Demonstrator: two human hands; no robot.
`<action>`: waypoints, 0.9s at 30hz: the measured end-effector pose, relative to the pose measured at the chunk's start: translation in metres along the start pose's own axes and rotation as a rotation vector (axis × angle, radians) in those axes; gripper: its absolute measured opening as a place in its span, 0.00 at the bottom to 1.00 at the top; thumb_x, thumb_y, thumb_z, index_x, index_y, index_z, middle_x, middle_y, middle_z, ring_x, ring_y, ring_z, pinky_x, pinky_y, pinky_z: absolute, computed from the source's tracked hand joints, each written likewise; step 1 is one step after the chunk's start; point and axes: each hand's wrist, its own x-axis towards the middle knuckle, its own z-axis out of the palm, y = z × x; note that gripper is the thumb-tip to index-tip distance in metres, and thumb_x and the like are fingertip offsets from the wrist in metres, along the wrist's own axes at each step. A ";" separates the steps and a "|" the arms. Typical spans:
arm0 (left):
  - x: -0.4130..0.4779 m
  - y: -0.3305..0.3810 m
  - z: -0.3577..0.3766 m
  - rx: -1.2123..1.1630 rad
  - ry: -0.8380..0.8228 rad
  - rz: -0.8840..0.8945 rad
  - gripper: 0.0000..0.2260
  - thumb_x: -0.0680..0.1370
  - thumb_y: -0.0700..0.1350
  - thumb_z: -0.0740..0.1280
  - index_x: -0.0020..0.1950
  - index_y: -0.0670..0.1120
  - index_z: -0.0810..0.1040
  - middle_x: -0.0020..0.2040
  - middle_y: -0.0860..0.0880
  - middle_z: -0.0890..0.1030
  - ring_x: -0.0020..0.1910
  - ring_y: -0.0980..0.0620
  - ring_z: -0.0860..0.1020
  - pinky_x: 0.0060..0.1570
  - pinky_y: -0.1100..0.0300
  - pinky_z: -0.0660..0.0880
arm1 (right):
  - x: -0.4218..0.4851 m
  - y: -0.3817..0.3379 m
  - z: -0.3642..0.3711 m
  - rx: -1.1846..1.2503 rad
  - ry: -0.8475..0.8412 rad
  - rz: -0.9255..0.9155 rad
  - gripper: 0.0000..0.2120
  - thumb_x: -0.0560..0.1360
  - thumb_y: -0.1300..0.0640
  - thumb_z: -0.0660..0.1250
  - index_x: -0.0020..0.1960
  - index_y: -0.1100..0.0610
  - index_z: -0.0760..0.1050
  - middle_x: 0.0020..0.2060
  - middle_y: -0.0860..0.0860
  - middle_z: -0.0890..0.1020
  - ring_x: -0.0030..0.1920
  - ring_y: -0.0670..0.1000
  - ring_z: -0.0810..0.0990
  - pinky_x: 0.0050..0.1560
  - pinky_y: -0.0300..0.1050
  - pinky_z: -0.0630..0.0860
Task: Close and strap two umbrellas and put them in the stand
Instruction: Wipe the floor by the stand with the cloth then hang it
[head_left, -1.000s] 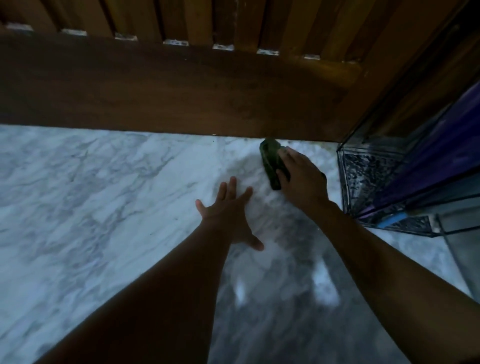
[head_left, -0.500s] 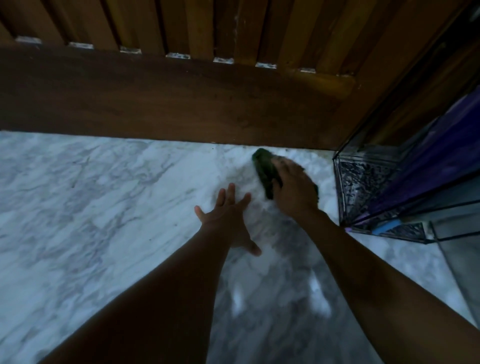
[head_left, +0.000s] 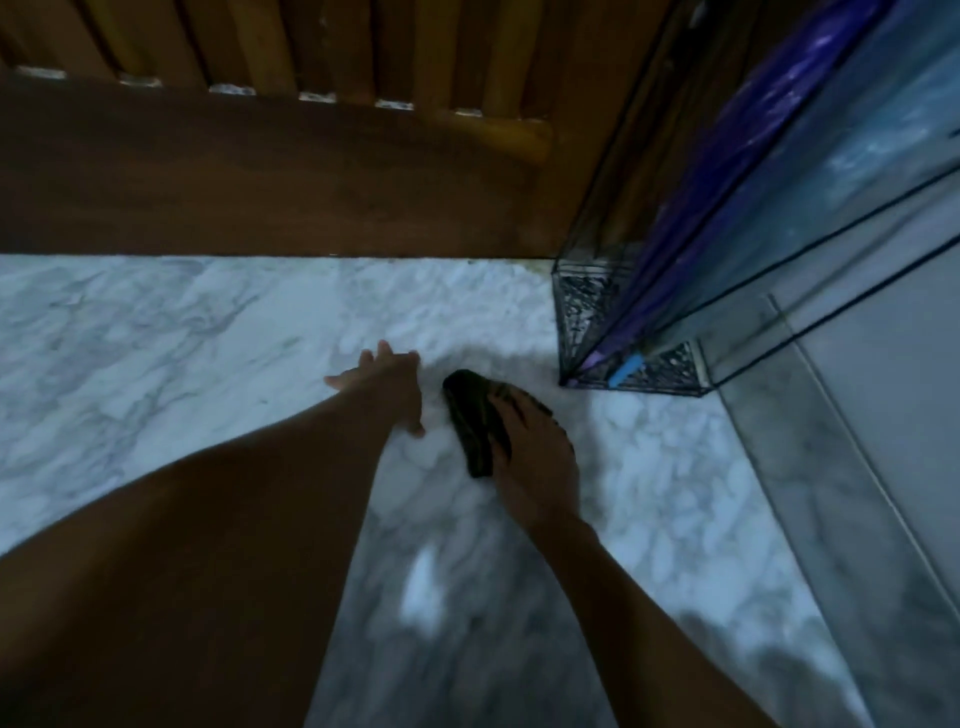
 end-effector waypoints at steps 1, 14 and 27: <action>-0.006 0.007 0.004 0.033 0.062 0.020 0.37 0.70 0.50 0.75 0.75 0.53 0.62 0.74 0.45 0.61 0.74 0.42 0.61 0.63 0.32 0.66 | -0.011 0.007 -0.004 -0.013 -0.006 0.029 0.25 0.76 0.48 0.54 0.67 0.56 0.77 0.63 0.56 0.81 0.62 0.57 0.79 0.63 0.52 0.75; -0.048 0.096 0.075 -0.040 -0.044 0.151 0.56 0.61 0.71 0.72 0.78 0.60 0.42 0.77 0.46 0.30 0.76 0.38 0.33 0.67 0.25 0.49 | -0.043 0.168 -0.077 -0.007 0.035 0.374 0.29 0.76 0.43 0.52 0.71 0.54 0.72 0.68 0.55 0.77 0.67 0.57 0.75 0.68 0.52 0.70; -0.045 0.102 0.073 -0.023 -0.024 0.127 0.56 0.59 0.69 0.75 0.78 0.60 0.45 0.79 0.46 0.35 0.77 0.37 0.37 0.66 0.24 0.54 | -0.056 0.130 -0.056 -0.033 0.171 0.513 0.23 0.76 0.56 0.65 0.71 0.53 0.72 0.69 0.54 0.75 0.67 0.59 0.73 0.63 0.55 0.71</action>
